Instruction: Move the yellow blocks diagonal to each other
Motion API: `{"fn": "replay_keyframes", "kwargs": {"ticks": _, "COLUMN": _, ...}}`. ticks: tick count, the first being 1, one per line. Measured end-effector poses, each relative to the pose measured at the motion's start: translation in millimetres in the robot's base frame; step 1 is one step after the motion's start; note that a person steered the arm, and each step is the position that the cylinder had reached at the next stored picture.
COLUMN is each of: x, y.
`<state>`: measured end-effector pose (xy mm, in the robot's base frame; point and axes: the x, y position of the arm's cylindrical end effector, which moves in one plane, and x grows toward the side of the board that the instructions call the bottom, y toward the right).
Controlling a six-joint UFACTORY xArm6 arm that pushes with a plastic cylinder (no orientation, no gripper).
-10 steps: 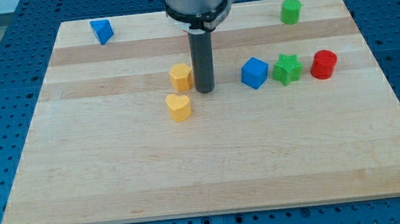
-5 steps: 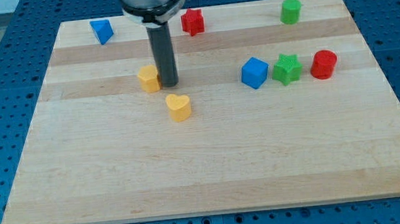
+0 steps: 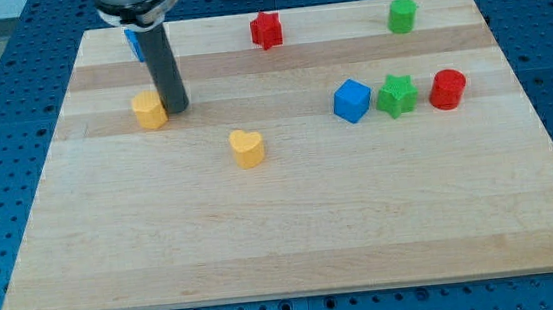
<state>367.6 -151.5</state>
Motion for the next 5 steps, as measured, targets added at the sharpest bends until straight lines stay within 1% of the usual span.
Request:
{"fn": "replay_keyframes", "kwargs": {"ticks": 1, "x": 0.0, "y": -21.2}}
{"fn": "replay_keyframes", "kwargs": {"ticks": 3, "x": 0.0, "y": -28.3}}
{"fn": "replay_keyframes", "kwargs": {"ticks": 4, "x": -8.6, "y": -26.7}}
{"fn": "replay_keyframes", "kwargs": {"ticks": 5, "x": -35.9, "y": -26.6}}
